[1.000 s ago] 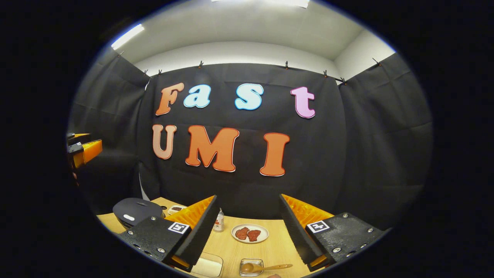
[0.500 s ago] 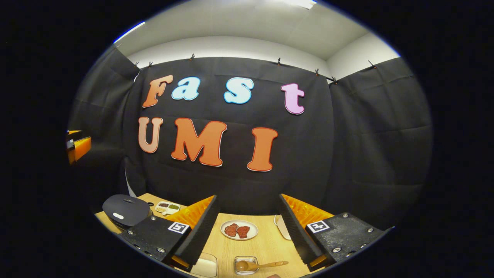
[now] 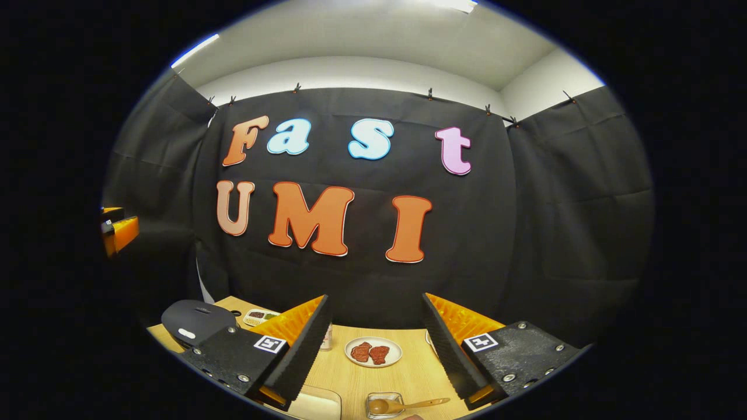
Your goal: Close the left gripper, press the button to open the rice cooker; take a wooden spoon from the chopstick holder with the right hand, scoop a spoonful of rice and pour it into the rice cooker, then put the wooden spoon back into the chopstick holder.
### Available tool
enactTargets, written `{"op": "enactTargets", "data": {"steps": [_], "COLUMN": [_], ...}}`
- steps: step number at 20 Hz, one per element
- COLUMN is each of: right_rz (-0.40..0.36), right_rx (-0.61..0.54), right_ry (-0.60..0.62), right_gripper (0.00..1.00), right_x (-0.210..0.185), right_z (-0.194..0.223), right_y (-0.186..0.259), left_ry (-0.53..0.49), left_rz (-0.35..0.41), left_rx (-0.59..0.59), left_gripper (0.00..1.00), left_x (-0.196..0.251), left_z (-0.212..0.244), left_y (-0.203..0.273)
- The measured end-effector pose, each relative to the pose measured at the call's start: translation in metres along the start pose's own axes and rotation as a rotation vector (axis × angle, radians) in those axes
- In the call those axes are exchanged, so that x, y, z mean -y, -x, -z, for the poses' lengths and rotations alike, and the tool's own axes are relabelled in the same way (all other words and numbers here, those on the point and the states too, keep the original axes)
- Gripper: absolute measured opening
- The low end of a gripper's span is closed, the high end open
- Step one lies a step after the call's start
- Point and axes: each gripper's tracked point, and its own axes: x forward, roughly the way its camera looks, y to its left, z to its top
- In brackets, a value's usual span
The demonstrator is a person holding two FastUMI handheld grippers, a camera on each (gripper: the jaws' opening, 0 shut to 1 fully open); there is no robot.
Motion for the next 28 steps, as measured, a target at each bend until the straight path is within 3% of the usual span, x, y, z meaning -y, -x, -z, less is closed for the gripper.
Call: {"op": "enactTargets", "data": {"steps": [2,4,6,7,9,10,11,12,19,24,28], "right_rz": [-0.009,-0.016,-0.022,-0.023,-0.023,-0.019,-0.016,-0.01,0.042,0.091,0.121], "right_rx": [0.003,0.007,0.007,0.005,0.001,0.001,0.001,0.0,-0.033,-0.077,-0.121], "right_ry": [0.003,0.007,0.007,0.006,0.005,0.006,0.007,0.008,0.004,0.003,0.003], "right_gripper": [0.95,0.97,0.95,0.95,0.95,0.95,0.95,0.95,0.95,0.95,0.95], "right_x": [-0.003,-0.004,-0.005,-0.004,-0.002,0.0,0.004,0.007,0.033,0.052,0.063], "right_z": [0.0,-0.001,0.0,0.001,0.004,0.005,0.007,0.009,0.024,0.045,0.06], "right_y": [-0.003,-0.005,-0.008,-0.009,-0.01,-0.01,-0.011,-0.011,-0.008,-0.001,0.004], "left_ry": [0.0,-0.002,-0.008,-0.014,-0.002,0.001,0.005,0.022,0.177,0.301,0.416], "left_rz": [-0.011,-0.023,-0.012,-0.042,-0.021,-0.019,-0.03,-0.013,0.005,0.013,0.037], "left_rx": [0.003,0.001,-0.013,-0.016,-0.047,-0.07,-0.108,-0.158,-0.532,-0.778,-0.956], "left_gripper": [0.88,0.88,0.8,0.53,0.0,0.1,0.11,0.06,0.07,0.02,0.05], "left_x": [-0.002,-0.004,0.0,-0.008,-0.001,0.002,-0.003,-0.001,-0.002,-0.003,0.006], "left_z": [-0.001,0.002,0.005,0.005,0.011,0.018,0.025,0.036,0.115,0.16,0.196], "left_y": [0.0,-0.001,-0.001,-0.003,-0.007,-0.012,-0.014,-0.018,-0.038,-0.042,-0.041]}}
